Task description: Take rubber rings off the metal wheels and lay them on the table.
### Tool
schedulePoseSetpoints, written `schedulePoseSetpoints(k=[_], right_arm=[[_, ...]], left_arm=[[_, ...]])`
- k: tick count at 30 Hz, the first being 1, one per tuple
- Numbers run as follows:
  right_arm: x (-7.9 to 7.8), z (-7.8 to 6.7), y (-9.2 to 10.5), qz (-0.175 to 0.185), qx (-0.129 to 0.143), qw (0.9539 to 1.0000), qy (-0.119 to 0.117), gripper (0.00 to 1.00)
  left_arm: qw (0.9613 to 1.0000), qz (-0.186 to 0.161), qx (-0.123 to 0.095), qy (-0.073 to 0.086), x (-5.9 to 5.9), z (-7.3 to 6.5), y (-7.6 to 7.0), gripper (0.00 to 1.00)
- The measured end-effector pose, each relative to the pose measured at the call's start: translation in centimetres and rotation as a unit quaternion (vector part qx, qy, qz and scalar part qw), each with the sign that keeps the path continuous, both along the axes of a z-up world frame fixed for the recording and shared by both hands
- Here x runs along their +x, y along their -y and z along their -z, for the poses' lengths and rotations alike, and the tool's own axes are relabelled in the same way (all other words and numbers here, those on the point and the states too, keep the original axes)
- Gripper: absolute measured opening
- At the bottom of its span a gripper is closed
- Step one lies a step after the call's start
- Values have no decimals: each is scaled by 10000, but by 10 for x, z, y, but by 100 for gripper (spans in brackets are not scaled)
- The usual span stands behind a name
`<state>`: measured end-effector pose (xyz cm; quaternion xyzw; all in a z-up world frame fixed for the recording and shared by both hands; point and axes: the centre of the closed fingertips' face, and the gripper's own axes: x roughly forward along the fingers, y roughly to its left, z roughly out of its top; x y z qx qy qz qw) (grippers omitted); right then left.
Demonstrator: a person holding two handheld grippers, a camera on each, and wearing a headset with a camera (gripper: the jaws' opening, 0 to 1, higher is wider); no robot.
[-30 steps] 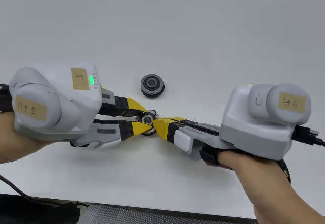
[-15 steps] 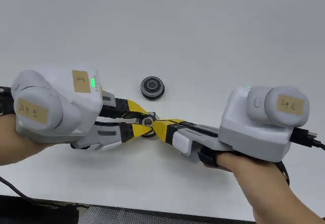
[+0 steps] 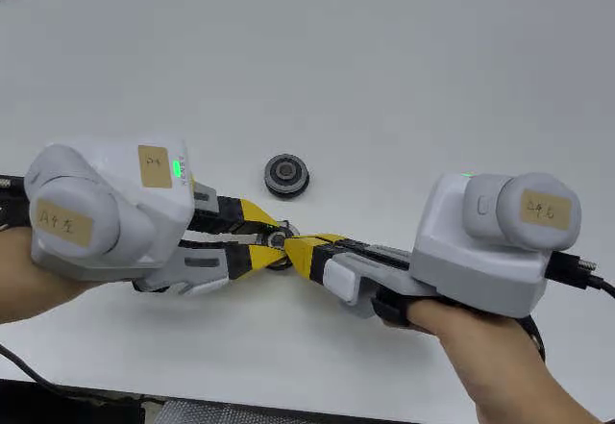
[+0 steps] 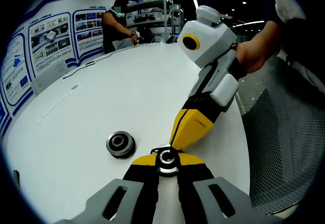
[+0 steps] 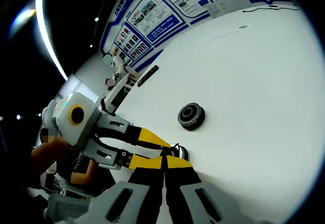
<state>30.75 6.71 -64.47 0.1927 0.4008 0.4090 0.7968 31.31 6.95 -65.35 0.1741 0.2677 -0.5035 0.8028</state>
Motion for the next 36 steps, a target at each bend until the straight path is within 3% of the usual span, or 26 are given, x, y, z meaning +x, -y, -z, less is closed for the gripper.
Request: schedulePoseSetpoints(k=[5,10,16,22,28,36], right_arm=[[-1,-5,-5,-46,26,10000,56,1],[1,-5,-1,78,71,9999,-39,1],[5,-2,6,379,94,9987,-313,2],[3,-3,4,424,131,9982,-399,2],[4,-3,3,466,160,9977,-462,2],[4,-6,0,497,231,9972,-500,2]], left_arm=[[10000,-5,3,6,0,0,0,13],[10000,-12,5,21,0,0,0,13],[9999,-130,55,60,0,0,1,13],[9992,-328,-169,-126,2,-1,-1,13],[9995,-278,-90,-144,2,-1,0,13],[9995,-325,12,43,1,-8,-8,14]])
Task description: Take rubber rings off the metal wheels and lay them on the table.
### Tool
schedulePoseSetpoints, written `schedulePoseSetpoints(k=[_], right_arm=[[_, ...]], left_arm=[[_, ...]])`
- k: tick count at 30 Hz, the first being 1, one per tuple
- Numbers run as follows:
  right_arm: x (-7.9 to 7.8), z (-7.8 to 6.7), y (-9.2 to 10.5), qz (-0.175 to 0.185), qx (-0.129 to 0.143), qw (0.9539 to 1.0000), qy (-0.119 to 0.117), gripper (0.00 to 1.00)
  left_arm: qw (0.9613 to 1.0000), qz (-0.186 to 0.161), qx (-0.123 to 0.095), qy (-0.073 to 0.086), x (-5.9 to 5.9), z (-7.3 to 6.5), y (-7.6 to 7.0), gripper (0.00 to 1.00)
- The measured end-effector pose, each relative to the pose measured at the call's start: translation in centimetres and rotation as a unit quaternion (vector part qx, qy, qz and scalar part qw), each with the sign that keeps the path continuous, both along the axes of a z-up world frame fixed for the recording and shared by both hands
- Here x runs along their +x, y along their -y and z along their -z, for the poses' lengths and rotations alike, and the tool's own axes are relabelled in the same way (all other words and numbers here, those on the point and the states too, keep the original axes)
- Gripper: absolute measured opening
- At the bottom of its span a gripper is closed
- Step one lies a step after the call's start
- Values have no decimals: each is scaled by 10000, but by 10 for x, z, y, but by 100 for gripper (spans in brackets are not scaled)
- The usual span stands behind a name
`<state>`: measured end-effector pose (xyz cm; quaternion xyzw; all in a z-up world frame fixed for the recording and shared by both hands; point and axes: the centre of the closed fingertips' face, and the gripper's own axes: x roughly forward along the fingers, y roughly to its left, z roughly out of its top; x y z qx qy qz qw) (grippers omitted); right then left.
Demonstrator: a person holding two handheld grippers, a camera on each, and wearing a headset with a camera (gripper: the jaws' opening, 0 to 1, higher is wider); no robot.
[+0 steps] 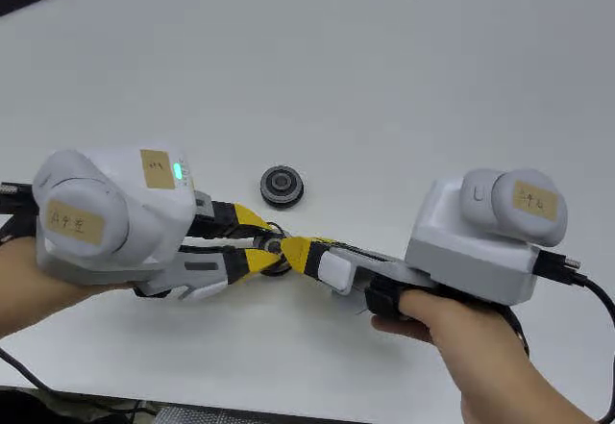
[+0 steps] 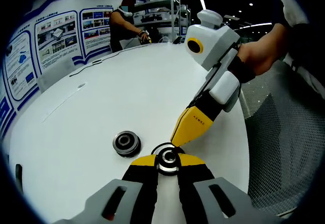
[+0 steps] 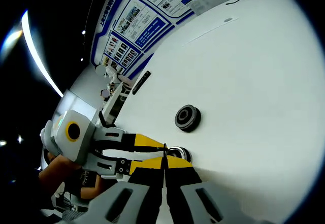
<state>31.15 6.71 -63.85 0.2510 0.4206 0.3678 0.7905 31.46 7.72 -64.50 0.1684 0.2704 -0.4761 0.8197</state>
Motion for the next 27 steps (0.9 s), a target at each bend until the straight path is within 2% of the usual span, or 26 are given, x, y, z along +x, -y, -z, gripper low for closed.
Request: schedulePoseSetpoints(k=[4,5,6,8,12,15,18,21,27], right_arm=[[0,-4,-2,24,84,10000,-20,2],[0,-4,-2,27,97,9999,-18,2],[0,-6,-2,30,108,9999,-6,2],[2,-8,-2,81,164,9998,-2,2],[8,-18,3,259,339,9991,-13,2],[18,-22,14,460,358,9983,25,2],[26,-17,30,727,290,9969,-3,2],[32,-9,46,918,115,9957,-41,2],[36,4,71,1229,-69,9922,-168,2]], left_arm=[[9999,-95,26,63,1,-6,-9,17],[9999,-120,-5,38,0,-8,-10,18],[9998,-158,-130,-52,-1,-11,-10,19],[9997,-198,-146,18,0,-16,-12,20],[9996,-267,-108,59,2,-18,-17,20],[9996,-261,-99,99,5,-21,-16,22],[9995,-224,-217,105,7,-25,-9,23],[9997,-160,-144,115,9,-22,-5,23],[10000,-33,-68,37,7,-12,1,23]])
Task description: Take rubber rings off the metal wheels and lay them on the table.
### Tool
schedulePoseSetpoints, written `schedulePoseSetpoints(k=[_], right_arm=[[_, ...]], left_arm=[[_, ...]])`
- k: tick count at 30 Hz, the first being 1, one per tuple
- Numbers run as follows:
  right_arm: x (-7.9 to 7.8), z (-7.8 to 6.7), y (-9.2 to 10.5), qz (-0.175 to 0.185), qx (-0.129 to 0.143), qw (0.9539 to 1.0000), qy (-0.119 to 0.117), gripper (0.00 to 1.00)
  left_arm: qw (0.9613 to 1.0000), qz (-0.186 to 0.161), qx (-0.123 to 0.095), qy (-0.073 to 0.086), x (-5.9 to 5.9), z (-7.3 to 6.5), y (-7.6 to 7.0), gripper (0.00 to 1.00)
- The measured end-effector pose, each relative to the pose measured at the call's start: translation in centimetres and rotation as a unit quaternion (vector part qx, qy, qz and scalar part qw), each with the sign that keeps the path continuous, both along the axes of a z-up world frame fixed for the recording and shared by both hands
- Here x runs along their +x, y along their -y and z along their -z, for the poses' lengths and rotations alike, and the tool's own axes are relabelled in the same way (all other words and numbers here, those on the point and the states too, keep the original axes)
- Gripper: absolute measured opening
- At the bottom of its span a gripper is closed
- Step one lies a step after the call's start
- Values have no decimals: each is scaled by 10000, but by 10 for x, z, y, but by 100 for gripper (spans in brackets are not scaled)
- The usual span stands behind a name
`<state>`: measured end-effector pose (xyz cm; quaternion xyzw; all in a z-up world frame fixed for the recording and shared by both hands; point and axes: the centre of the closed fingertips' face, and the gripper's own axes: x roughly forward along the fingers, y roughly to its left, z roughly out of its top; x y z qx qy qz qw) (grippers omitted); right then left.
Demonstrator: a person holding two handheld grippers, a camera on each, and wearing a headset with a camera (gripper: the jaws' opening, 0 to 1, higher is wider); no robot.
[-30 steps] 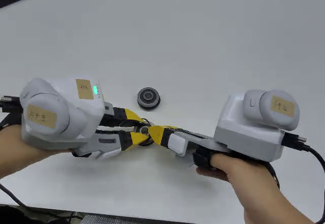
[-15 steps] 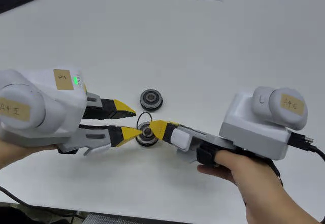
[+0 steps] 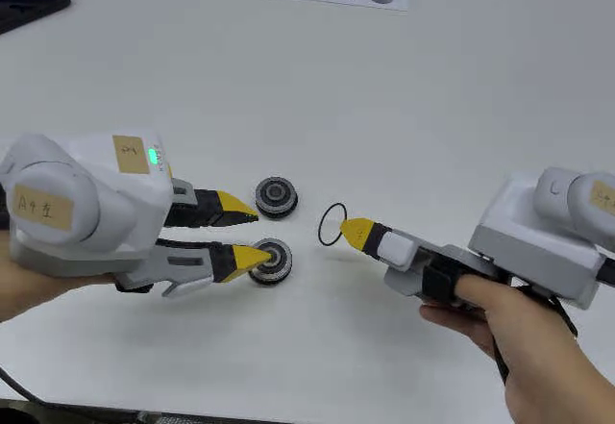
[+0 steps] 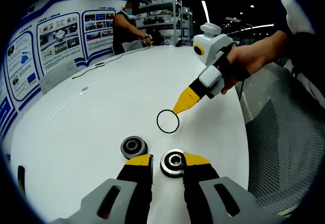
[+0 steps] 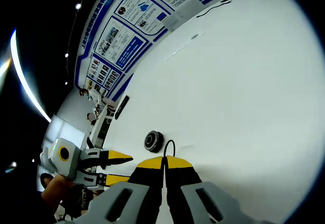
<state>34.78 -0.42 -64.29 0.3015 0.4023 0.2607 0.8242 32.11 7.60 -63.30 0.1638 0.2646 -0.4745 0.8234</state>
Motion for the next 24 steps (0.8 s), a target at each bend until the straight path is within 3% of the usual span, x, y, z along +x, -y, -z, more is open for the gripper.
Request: schedulePoseSetpoints(k=[7,15,16,18,24], right_arm=[[-3,11,13,244,-207,9993,-211,2],[1,16,32,563,-473,9967,-339,2],[0,19,36,562,-606,9959,-363,2],[-1,22,43,469,-948,9940,-282,2],[-5,22,48,369,-1187,9921,-183,7]], left_arm=[[9999,-42,-124,-82,0,3,1,22],[9999,35,-13,-121,1,10,-2,22],[9999,42,-1,-116,1,11,-2,22],[9999,71,25,-103,2,13,-2,22],[9999,131,57,-79,2,15,1,23]])
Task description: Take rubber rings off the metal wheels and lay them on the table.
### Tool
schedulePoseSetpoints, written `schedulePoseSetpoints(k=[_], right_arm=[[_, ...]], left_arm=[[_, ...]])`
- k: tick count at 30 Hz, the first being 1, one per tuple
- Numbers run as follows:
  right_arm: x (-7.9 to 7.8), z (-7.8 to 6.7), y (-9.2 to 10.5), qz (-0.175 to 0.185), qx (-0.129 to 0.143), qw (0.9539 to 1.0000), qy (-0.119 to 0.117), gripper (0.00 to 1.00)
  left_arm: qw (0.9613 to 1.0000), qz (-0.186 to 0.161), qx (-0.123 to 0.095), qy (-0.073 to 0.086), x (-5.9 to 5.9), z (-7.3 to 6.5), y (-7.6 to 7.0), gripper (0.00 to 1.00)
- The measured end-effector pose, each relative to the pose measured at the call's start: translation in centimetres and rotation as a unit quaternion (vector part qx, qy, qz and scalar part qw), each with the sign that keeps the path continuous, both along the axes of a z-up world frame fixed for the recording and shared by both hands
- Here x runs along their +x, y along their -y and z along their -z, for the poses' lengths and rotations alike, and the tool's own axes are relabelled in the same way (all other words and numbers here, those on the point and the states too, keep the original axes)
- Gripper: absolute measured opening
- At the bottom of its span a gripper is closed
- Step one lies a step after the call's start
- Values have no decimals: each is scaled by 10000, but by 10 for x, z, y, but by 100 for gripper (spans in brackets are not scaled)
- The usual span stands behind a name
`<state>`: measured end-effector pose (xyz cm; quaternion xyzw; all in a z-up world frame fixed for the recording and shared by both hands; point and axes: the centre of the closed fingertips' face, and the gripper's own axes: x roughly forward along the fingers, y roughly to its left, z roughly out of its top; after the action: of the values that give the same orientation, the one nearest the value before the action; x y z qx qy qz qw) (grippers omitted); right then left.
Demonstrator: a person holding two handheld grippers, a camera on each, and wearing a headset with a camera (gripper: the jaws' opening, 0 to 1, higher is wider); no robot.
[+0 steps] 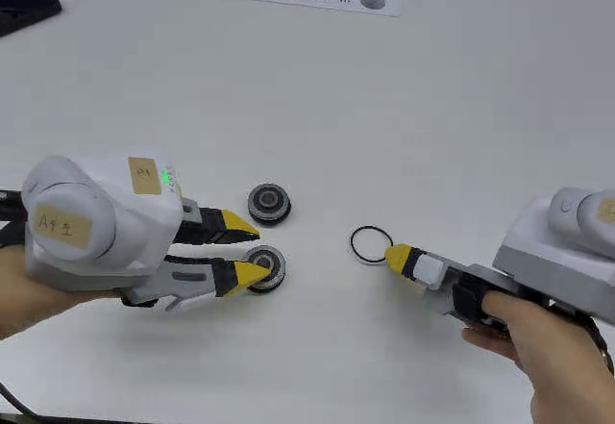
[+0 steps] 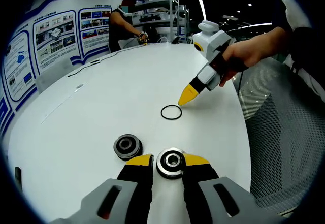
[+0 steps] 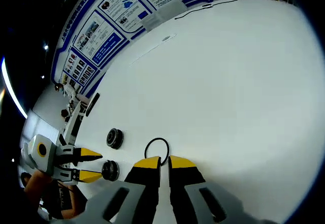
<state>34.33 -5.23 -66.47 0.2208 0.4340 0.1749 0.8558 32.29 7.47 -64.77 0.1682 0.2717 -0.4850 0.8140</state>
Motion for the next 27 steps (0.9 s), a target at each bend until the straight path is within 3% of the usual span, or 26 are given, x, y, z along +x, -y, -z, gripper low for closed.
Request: schedulePoseSetpoints(k=[2,7,10,17,27], right_arm=[[2,-3,4,-34,-152,9998,155,9],[6,-14,5,83,49,9994,332,9],[7,-16,4,-25,-73,9991,416,9],[9,-15,2,-89,11,9990,429,9],[11,-17,-6,-133,176,9988,429,9]], left_arm=[[10000,-8,-3,1,0,0,1,23],[10000,6,-13,-18,-1,1,0,21],[10000,14,-23,-43,-2,3,0,21],[9999,13,10,-104,-4,7,0,19],[9999,107,114,-20,-5,6,2,18]])
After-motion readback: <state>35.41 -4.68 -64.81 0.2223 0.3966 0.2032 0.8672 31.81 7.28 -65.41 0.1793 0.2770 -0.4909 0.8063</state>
